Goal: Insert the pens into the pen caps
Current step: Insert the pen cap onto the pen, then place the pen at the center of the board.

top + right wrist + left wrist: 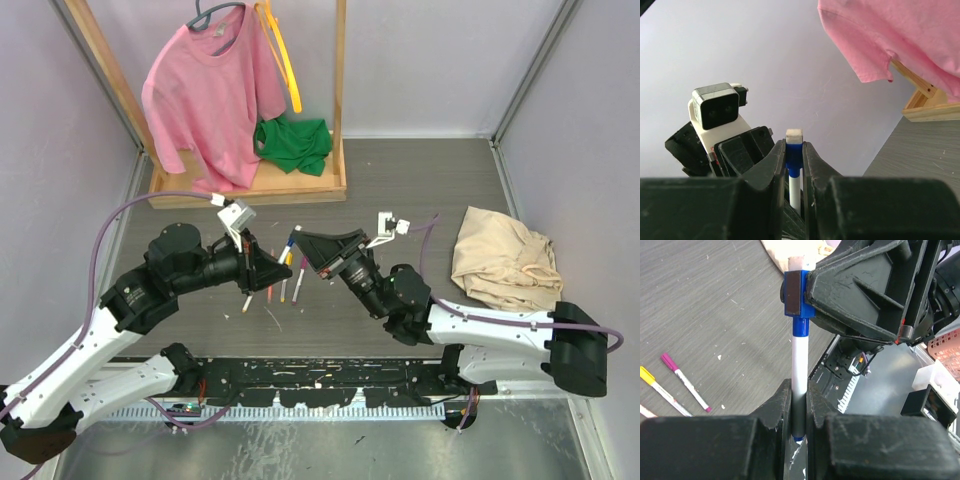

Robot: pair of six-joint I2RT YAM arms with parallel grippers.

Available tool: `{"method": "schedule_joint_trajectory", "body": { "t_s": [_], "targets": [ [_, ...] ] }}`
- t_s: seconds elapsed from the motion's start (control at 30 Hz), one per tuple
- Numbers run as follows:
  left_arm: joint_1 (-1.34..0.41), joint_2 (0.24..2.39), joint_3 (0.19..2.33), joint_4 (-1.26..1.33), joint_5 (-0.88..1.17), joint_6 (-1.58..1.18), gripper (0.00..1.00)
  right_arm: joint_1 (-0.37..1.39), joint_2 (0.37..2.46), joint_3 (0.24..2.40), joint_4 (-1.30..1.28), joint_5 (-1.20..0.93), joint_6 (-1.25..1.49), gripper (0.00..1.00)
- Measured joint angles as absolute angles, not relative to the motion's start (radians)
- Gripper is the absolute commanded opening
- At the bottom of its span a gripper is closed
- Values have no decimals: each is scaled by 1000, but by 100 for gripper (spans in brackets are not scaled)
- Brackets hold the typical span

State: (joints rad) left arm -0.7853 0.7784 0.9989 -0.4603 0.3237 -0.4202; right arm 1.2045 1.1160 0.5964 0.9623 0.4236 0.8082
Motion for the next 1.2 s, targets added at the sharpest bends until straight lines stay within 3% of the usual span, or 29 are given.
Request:
{"method": "schedule_joint_trajectory", "body": {
  "t_s": [0.17,0.37,0.7,0.8,1.2],
  "targets": [
    [-784,790,999,-423,330,-395,0,1140,1069,641,845,321,790,33],
    [-759,785,999,-279,287,-368,0,1105,1048,735,621,167,707,51],
    [-757,721,936,-282,205,-352,0,1097,885,775,393,177,595,57],
    [-757,725,922,-308,167,-355,0,1097,822,736,324,222,599,63],
    [-848,818,793,-375,-31,-449,0,1096,711,516,33,391,766,67]
  ]
}}
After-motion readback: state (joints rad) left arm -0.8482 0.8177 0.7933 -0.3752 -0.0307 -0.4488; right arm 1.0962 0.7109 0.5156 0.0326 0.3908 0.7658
